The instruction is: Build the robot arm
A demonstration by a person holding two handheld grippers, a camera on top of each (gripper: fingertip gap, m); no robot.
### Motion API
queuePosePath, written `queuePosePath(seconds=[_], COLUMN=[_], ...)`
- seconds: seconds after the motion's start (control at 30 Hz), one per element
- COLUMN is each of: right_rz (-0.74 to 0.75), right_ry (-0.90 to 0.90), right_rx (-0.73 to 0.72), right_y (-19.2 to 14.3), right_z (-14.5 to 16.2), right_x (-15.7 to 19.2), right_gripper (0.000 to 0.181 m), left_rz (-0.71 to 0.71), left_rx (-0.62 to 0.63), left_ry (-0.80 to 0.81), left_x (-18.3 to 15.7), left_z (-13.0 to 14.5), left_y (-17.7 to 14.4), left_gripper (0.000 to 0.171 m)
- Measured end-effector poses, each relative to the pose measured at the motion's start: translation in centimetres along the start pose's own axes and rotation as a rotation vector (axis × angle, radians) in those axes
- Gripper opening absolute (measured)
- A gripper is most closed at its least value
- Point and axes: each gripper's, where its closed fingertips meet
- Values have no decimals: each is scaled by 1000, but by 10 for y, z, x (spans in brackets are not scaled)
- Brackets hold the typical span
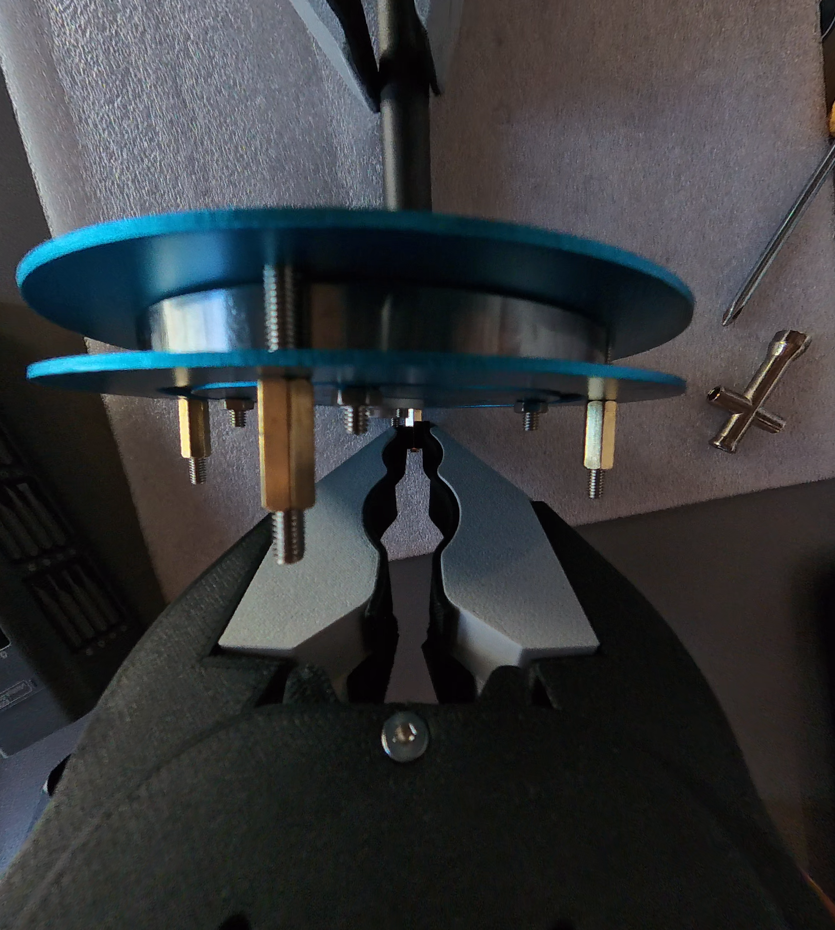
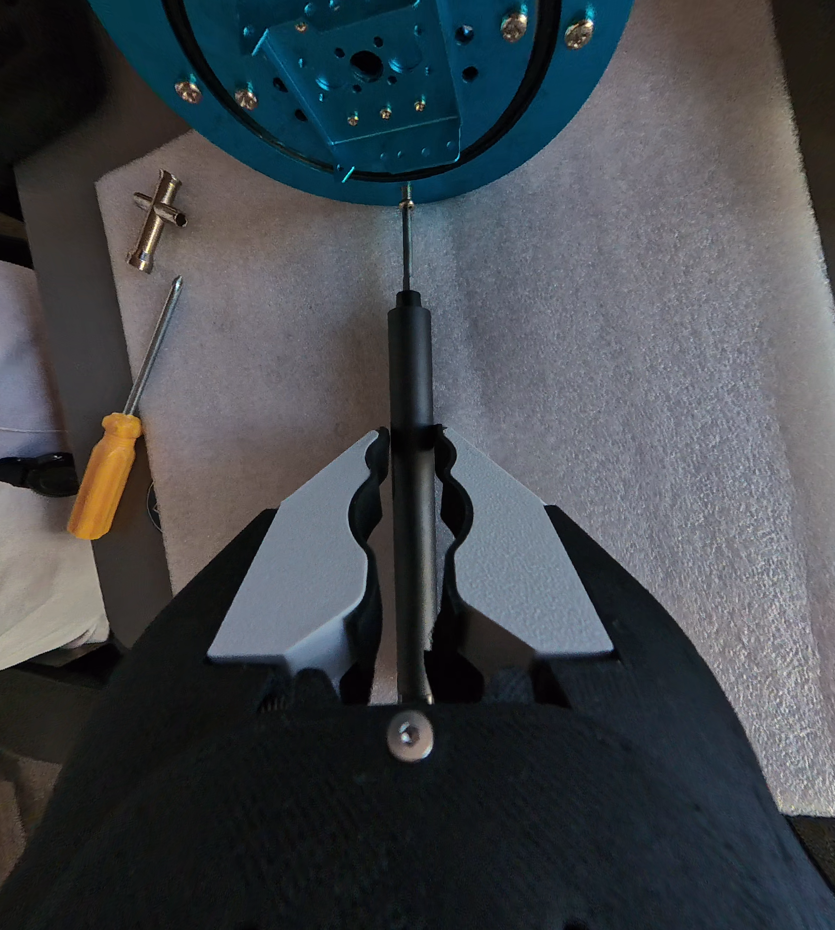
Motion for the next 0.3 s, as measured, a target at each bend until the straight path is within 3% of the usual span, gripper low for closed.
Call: queuePosePath(seconds=[0.3], right_rz=[77], right_ry=[-82], right_rx=[86], right_y=[2], right_z=[1], right_x=[-2], right_gripper=[15], left_rz=[0], left_rx=[1], left_ry=[2], left_x=[0], left_z=[0], left_y=[0], left_gripper=[4])
Point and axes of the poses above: each gripper's, where its closed fingertips meet, y out along the fingers, z out of its underside, x = y × z across the jaws, and after that the axes turned 13 degrees about -x, right-handed
